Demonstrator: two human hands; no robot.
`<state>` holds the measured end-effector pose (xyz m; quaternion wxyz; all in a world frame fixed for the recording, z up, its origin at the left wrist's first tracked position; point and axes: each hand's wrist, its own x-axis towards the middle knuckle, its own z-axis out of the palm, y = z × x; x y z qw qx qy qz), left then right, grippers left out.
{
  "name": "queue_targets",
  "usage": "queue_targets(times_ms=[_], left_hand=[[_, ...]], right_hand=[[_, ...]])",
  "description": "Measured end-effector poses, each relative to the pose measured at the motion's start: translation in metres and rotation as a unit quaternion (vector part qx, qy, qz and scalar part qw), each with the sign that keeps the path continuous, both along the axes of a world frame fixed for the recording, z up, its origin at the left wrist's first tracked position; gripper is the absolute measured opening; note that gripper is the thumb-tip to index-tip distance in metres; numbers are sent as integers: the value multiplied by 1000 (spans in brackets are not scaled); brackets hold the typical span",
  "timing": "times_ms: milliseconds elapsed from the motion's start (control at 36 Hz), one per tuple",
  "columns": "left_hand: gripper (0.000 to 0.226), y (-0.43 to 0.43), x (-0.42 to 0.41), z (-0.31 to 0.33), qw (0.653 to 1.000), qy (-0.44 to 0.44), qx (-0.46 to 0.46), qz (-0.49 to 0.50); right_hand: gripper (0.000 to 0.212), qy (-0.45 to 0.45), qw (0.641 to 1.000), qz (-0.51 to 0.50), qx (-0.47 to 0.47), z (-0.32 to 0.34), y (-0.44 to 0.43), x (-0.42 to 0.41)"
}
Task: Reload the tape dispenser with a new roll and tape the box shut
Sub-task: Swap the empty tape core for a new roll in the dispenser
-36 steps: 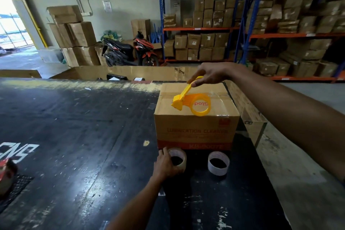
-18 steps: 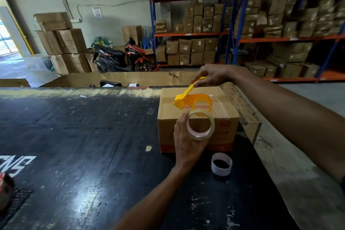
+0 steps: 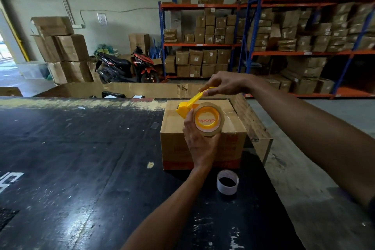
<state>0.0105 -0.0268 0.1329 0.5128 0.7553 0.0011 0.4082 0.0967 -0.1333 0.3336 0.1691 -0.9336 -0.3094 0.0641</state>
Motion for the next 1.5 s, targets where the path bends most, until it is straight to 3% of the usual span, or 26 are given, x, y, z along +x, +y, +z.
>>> queue_targets(times_ms=[306,472,611,667,750,889,1167,1306,1417,1500], left_hand=[[103,2,11,10,999,-19,-21,15],[108,1,15,22,999,-34,-20,4],[107,-12,8,17,999,-40,-16,-12],[109,-15,8,14,998,-53,-1,-23],[112,-9,9,9,996,-60,17,-59],[94,20,10,-1,988,-62,68,-126],[47,63,14,9,959,-90,237,-124],[28,78,15,18,947,-111,274,-121],[24,73,12,16,960,-130,224,-102],[44,61,7,11,972,-106,170,-120]], right_hand=[[35,64,995,4,75,6,-21,-2],[68,139,990,-19,-24,-2,-17,-7],[71,16,994,-55,-92,-22,2,-8],[58,-32,994,-57,-88,-32,7,-2],[38,-25,997,-41,-60,-37,5,4],[43,-18,997,-16,-79,-38,-1,6],[38,-8,994,-2,-108,-37,-3,10],[53,32,997,-14,-69,-35,-3,8],[58,38,999,-21,-32,-32,0,7],[51,29,1000,-10,2,-26,2,6]])
